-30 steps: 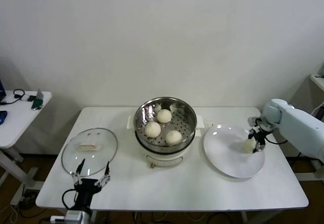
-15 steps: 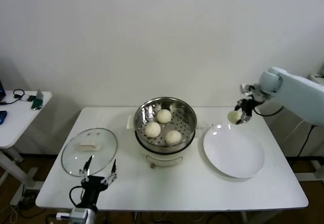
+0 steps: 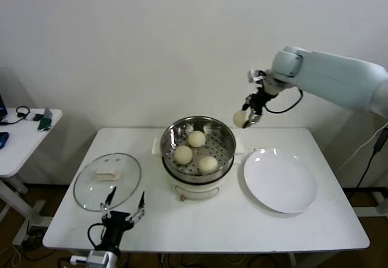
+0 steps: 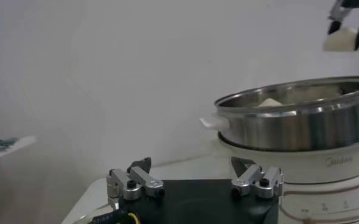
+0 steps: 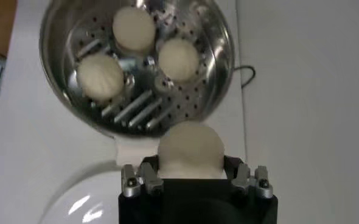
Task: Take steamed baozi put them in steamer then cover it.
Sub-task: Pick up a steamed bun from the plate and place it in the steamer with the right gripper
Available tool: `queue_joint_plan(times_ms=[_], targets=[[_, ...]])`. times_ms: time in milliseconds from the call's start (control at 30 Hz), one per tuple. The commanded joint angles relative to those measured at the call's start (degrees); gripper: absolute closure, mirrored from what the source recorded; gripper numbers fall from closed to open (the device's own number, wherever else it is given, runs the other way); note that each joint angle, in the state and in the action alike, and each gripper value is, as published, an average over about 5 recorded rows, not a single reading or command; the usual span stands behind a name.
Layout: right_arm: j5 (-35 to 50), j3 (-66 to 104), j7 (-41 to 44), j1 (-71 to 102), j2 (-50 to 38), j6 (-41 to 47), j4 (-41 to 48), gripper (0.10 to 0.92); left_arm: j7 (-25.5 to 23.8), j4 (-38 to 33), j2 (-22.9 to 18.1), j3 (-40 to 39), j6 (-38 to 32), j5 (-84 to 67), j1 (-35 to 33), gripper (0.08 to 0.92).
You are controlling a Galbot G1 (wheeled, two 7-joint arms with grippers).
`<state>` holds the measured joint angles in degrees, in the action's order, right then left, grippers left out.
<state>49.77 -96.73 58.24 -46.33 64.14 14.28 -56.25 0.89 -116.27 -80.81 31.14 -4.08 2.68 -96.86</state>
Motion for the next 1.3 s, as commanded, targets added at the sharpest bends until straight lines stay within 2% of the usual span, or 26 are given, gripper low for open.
queue_joint_plan(times_ms=[33,333,767,1033,1300], targets=[[8.1,-5.8,-1.8,-1.7,10.0,2.0,-1.6,0.338,-0.2,0.2,0.2,-0.4,-0.2,-0.3,0.0,0.177],[1.4,-5.0,-2.2,5.1,11.9,2.0,-0.3,0.338,-0.2,0.1,0.4,-0.3,0.0,-0.3,0.0,0.177],[-1.5,-4.5,-4.0,9.4,11.9,2.2,1.9,0.329,-0.2,0.3,0.5,0.0,-0.1,-0.6,-0.1,0.177],[-0.1,-2.5,-3.8,8.4,11.5,2.9,2.3,0.213,-0.2,0.1,0.6,0.1,0.0,-0.5,-0.1,0.177],[1.8,-1.0,1.6,2.8,7.5,2.5,0.7,0.203,-0.1,0.1,0.8,0.3,-0.2,-0.6,-0.2,0.177]])
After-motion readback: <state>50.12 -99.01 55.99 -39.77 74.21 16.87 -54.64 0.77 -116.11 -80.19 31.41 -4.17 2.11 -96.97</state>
